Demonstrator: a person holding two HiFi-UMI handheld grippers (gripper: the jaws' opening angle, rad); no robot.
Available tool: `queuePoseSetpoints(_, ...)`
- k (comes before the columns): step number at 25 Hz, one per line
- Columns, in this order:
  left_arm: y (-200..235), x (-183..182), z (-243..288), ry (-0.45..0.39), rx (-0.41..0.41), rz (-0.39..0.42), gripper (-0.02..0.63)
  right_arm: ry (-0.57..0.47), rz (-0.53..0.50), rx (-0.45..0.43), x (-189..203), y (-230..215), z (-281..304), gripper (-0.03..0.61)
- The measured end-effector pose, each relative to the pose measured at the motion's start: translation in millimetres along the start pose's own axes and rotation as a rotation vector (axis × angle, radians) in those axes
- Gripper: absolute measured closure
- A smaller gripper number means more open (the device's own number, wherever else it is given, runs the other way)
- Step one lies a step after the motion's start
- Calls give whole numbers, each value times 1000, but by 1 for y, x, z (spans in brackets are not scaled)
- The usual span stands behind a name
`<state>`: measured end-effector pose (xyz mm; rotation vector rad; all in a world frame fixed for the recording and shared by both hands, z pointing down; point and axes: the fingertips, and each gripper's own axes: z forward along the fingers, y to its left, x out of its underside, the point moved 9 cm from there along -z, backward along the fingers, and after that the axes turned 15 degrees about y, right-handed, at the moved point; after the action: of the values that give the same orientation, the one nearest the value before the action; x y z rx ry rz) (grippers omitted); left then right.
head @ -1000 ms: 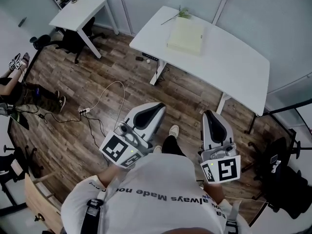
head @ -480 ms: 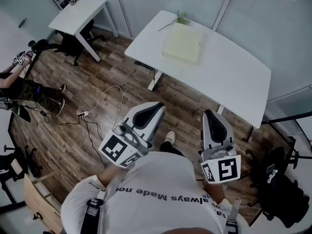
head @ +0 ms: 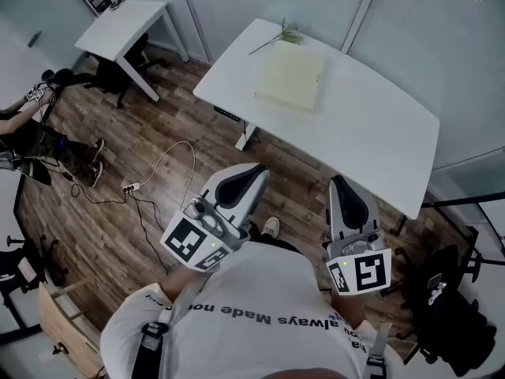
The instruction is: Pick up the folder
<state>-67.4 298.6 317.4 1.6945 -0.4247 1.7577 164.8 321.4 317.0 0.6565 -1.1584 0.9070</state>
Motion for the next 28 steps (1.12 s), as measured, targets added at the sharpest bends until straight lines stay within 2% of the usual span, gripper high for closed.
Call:
queuePoseSetpoints(5,14,2,10,11,-15,-25,600,15,0,-12,-3,-9,14,548)
queuePoseSetpoints(13,38,-3,39,10,-5,-23,600,8,7,-1,-8,-30,40,548)
queuePoseSetpoints(28,124,-30,102,21,24,-27,600,26,10,24,-39,-70,128,548)
